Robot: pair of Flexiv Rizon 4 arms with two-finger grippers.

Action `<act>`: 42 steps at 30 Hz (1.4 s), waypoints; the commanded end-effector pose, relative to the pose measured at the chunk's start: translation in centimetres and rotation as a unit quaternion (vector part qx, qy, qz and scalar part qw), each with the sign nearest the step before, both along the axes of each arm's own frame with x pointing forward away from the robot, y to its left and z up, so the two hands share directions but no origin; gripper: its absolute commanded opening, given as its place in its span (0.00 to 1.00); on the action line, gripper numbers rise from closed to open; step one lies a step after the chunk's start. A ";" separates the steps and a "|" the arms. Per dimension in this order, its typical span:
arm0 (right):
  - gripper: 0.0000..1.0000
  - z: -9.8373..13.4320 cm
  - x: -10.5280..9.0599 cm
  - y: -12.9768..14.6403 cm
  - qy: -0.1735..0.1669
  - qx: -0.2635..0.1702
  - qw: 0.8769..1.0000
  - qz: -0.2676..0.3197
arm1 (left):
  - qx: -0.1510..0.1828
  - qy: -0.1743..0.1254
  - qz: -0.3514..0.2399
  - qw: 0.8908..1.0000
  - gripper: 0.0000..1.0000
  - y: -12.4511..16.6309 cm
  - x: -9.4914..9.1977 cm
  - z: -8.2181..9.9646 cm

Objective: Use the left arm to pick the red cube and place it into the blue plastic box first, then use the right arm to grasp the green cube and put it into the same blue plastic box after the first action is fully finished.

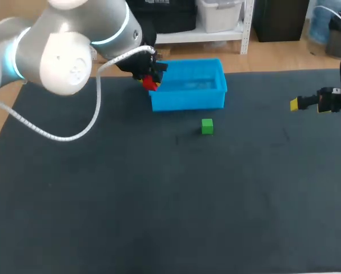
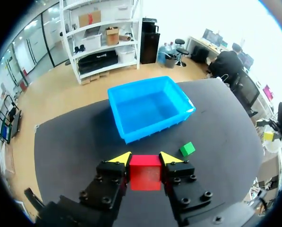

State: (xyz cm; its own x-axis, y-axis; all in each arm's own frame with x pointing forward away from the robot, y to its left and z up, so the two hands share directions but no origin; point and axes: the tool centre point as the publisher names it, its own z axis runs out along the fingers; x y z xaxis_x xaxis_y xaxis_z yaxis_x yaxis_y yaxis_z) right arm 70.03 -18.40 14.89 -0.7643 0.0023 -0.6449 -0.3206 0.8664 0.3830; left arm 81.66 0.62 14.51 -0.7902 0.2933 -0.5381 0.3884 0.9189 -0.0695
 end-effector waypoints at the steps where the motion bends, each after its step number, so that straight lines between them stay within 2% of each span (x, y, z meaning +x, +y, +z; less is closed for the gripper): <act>1: 1.00 0.0 0.0 0.0 0.001 -0.001 1.000 0.000 | -0.013 -0.011 -0.006 1.000 0.00 0.2 0.0 -0.4; 7: 1.00 0.0 0.0 0.0 0.001 -0.001 1.000 0.000 | -0.020 -0.009 -0.009 1.000 0.00 -0.1 0.6 -0.7; 12: 1.00 0.0 0.0 0.0 0.001 -0.001 1.000 0.000 | -0.026 -0.007 -0.013 1.000 0.00 -0.4 1.8 -1.0; 29: 1.00 0.0 0.0 0.0 0.001 -0.001 1.000 0.000 | -0.032 -0.008 -0.049 0.998 0.00 -2.3 10.1 -3.7; 35: 1.00 0.0 0.0 0.0 0.001 -0.001 1.000 0.000 | -0.036 0.002 -0.057 0.998 0.00 -3.4 12.0 -4.9; 42: 1.00 0.0 0.0 0.0 0.001 -0.001 1.000 0.000 | -0.048 0.015 -0.056 0.997 0.00 -4.1 13.3 -6.5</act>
State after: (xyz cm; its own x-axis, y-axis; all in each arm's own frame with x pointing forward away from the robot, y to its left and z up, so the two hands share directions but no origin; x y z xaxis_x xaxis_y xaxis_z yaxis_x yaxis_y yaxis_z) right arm 70.03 -18.40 14.89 -0.7643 0.0023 -0.6449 -0.3206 0.8664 0.3830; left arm 92.67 -2.50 9.36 -0.7621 0.3190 -0.5634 0.4799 0.8624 -0.1609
